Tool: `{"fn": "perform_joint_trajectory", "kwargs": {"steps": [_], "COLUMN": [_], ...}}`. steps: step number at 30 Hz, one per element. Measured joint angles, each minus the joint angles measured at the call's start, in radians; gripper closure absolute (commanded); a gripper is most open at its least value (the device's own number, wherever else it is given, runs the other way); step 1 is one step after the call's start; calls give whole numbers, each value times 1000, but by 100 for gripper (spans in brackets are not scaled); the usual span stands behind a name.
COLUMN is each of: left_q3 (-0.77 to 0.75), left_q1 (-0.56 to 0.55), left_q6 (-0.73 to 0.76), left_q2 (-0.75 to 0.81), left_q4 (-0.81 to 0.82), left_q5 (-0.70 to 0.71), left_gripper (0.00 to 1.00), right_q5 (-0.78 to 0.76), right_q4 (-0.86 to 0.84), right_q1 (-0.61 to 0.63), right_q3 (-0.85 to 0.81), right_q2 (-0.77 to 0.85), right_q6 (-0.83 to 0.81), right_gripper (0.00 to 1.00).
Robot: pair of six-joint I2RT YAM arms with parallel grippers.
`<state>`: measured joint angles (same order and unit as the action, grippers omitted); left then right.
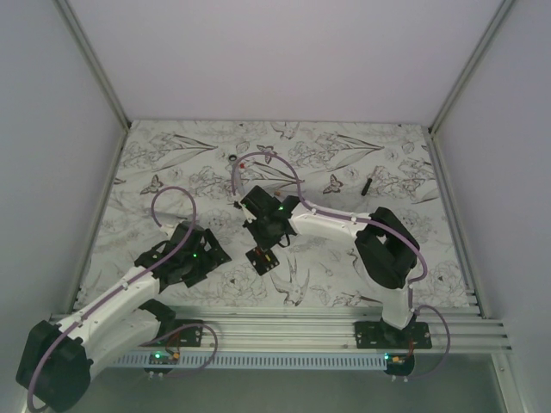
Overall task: Snap on the fuse box
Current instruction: Install the fuse at the fuse box base.
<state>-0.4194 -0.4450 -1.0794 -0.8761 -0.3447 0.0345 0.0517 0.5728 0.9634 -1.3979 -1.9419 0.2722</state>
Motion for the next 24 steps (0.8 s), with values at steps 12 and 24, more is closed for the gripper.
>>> {"fn": "perform_joint_trajectory", "kwargs": {"steps": [12, 24], "left_q3": [0, 0], "left_q1": [0, 0], "left_q6": [0, 3], "left_q2": [-7, -10], "left_q4": [0, 0], "left_q5": [-11, -11], "left_gripper": [1, 1], "right_q5": [4, -10], "right_q4": [10, -8], "right_q1": [-4, -3], "right_q3": [-8, 16], "right_q2": [-7, 5], "right_q6": [4, -3], "right_gripper": [100, 100]}}
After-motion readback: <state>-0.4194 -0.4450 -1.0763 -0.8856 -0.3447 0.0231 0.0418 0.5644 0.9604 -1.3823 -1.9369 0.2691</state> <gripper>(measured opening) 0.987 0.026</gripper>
